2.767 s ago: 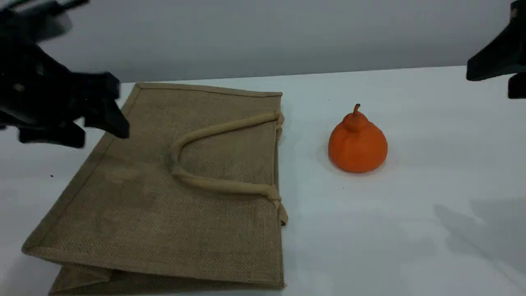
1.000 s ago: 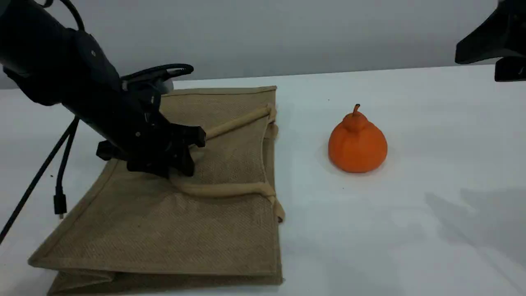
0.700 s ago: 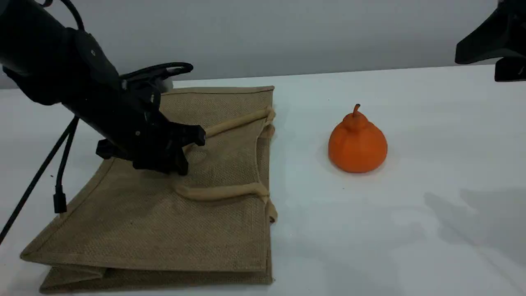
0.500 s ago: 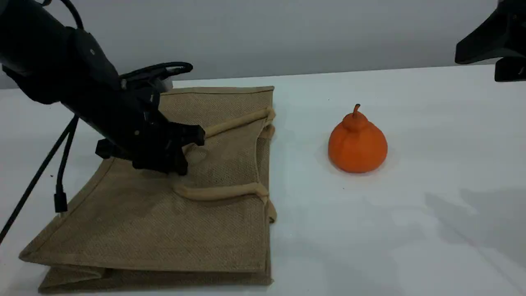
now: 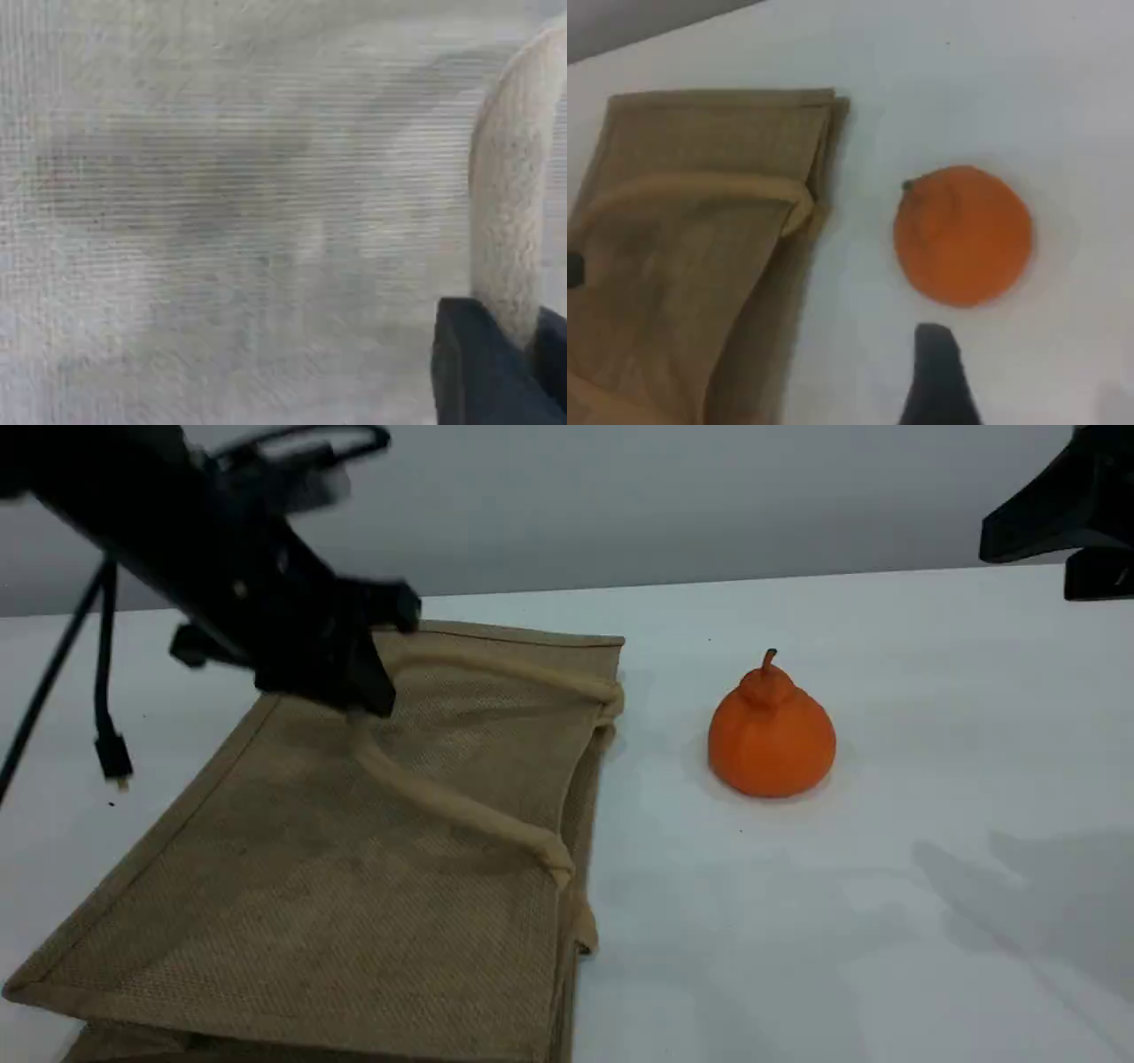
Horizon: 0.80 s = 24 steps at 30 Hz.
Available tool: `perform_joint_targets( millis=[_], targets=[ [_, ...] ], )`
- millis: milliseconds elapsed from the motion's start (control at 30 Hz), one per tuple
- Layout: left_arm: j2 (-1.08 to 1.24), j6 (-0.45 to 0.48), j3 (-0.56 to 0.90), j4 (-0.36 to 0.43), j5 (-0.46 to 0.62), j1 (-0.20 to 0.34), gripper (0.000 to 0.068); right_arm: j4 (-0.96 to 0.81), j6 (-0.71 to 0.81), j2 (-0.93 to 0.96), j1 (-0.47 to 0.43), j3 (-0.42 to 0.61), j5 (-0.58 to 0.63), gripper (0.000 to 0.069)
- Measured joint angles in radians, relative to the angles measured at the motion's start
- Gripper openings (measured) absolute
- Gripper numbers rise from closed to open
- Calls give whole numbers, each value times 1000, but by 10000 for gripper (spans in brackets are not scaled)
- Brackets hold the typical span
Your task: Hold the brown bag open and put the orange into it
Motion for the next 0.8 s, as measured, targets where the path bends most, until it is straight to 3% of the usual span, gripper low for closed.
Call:
perform_joint_targets(
  millis=[400,800],
  targets=[
    [-306,0,-45,4,243,0,92,93,-169,181,0,-36,42,420],
    [-411,-60,-227,135,534,0,92,93,-172,384,1,-184,59,420]
  ],
)
